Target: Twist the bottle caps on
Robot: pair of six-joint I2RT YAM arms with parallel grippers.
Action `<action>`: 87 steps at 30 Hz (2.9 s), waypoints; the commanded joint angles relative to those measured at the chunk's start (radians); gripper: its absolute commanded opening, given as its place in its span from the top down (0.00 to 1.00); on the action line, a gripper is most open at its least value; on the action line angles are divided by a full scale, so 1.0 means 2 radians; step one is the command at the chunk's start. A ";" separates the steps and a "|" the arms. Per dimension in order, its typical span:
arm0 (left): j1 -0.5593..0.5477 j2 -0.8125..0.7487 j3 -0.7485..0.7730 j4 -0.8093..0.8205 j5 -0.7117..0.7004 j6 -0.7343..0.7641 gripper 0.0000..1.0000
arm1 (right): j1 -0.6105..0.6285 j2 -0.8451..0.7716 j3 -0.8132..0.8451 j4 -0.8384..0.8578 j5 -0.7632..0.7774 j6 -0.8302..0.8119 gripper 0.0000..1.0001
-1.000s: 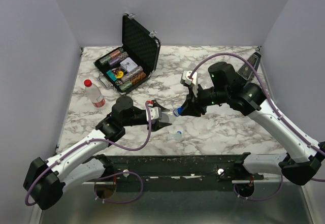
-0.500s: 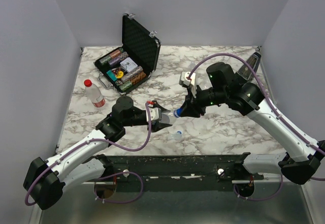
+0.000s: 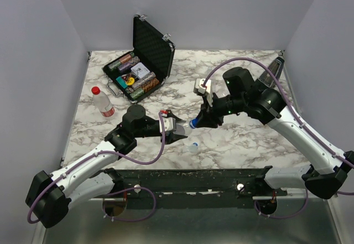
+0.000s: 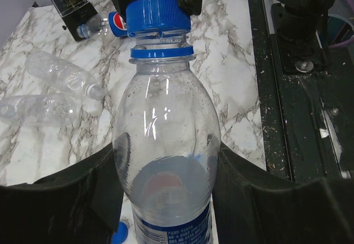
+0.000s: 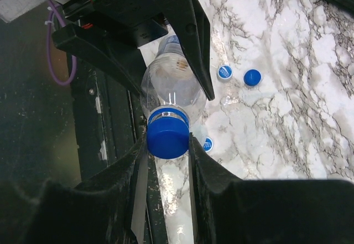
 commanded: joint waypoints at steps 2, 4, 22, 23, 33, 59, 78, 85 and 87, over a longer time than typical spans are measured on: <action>-0.005 0.003 0.015 0.014 0.030 0.000 1.00 | 0.008 0.012 0.017 -0.019 -0.005 -0.015 0.72; -0.005 0.004 0.016 0.014 0.030 -0.003 1.00 | 0.010 0.013 0.017 -0.020 -0.005 -0.016 0.72; -0.004 0.011 -0.022 0.168 0.040 -0.114 1.00 | 0.020 0.001 -0.025 0.015 0.005 0.007 0.72; -0.004 0.009 -0.026 0.178 0.035 -0.119 1.00 | 0.020 -0.001 -0.028 0.019 0.007 0.013 0.72; -0.005 0.001 -0.049 0.232 0.012 -0.137 1.00 | 0.019 -0.008 -0.035 0.043 0.030 0.053 0.73; -0.015 -0.038 -0.066 0.219 -0.059 -0.082 1.00 | 0.020 0.043 0.007 0.024 0.035 0.102 0.73; -0.020 -0.056 -0.078 0.201 -0.171 -0.032 1.00 | 0.020 0.076 0.027 0.026 0.103 0.204 0.77; -0.024 -0.046 -0.066 0.162 -0.172 -0.001 1.00 | 0.025 0.085 0.033 0.028 0.083 0.182 0.80; -0.024 -0.045 -0.062 0.151 -0.158 0.004 1.00 | 0.025 0.083 0.033 0.027 0.078 0.170 0.79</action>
